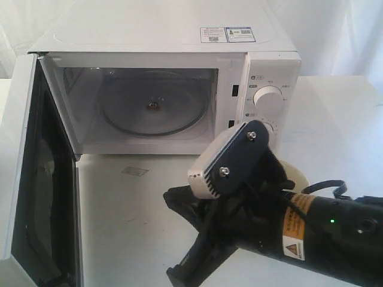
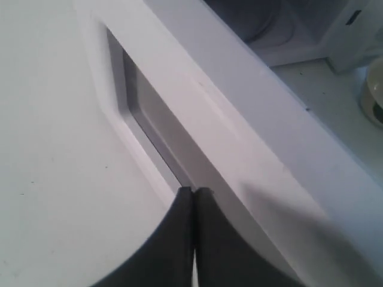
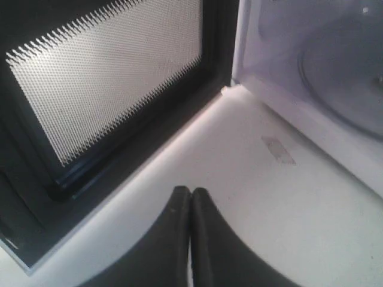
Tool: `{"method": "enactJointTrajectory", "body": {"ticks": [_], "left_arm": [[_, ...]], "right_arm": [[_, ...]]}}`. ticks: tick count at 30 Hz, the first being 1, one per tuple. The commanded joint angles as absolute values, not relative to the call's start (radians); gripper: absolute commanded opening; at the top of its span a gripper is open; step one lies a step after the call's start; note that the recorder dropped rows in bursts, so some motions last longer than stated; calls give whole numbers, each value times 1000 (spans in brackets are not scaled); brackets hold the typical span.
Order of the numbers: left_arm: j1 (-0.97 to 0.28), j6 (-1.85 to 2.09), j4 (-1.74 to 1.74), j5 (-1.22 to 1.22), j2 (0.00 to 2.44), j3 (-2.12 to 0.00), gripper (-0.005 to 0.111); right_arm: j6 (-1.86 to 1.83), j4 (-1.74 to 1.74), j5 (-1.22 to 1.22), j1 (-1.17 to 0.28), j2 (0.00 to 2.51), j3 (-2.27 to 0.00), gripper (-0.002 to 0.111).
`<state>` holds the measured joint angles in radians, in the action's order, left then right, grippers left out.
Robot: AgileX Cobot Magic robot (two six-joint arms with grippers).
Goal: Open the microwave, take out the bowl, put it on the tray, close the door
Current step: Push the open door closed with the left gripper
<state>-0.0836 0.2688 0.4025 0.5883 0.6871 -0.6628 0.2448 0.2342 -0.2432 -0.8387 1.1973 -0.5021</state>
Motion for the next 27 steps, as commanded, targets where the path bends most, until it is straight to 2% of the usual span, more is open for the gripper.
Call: {"method": "enactJointTrajectory", "body": {"ticks": [1, 8, 27], "left_arm": [[-82, 466, 594, 565, 789, -665, 0], [-82, 932, 1034, 536, 933, -665, 0], [-82, 1453, 1518, 587, 1070, -665, 0]], "right_arm": [[239, 240, -238, -885, 1024, -497, 0], [225, 240, -36, -910, 807, -497, 0], [275, 232, 0, -920, 796, -497, 0]]}}
